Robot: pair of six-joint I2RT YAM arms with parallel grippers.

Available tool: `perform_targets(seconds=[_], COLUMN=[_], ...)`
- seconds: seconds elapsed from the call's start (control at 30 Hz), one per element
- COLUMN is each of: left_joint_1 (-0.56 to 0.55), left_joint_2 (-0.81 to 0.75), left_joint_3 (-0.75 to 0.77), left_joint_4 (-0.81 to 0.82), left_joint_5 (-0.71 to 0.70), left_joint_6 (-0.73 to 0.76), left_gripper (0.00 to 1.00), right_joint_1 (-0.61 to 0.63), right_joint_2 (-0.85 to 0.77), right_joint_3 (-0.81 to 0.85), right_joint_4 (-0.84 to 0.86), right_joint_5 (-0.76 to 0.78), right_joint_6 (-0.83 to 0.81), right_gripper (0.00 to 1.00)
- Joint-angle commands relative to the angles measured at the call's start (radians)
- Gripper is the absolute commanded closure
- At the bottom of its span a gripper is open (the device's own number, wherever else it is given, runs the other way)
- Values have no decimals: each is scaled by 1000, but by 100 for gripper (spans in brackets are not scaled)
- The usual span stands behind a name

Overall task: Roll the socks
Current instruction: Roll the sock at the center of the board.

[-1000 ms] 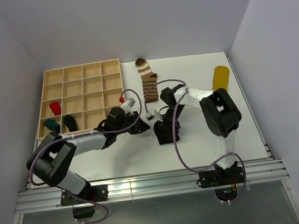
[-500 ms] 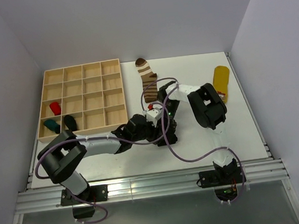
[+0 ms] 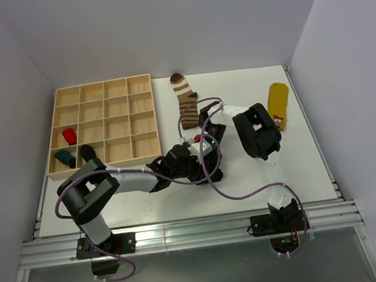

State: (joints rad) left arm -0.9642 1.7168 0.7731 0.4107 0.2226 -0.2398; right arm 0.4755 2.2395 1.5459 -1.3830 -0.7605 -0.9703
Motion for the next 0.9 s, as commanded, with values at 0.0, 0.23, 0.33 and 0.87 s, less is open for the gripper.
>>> perform_targets(seconds=[0.0, 0.23, 0.33, 0.87], left_joint_1=[-2, 15, 22, 67], left_joint_2=[30, 30, 41, 55], left_joint_3=[17, -21, -17, -23], left_joint_4=[2, 30, 11, -53], left_joint_5=[32, 125, 167, 239], left_joint_6=[16, -18, -15, 10], left_gripper=[56, 57, 58, 60], right_joint_1=[2, -3, -6, -8], right_joint_2=[45, 48, 51, 51], right_joint_3=[31, 22, 22, 5], right_joint_4=[1, 25, 32, 59], right_joint_5=[21, 33, 36, 49], right_joint_6=[-13, 8, 15, 38], right_gripper=[80, 80, 80, 81])
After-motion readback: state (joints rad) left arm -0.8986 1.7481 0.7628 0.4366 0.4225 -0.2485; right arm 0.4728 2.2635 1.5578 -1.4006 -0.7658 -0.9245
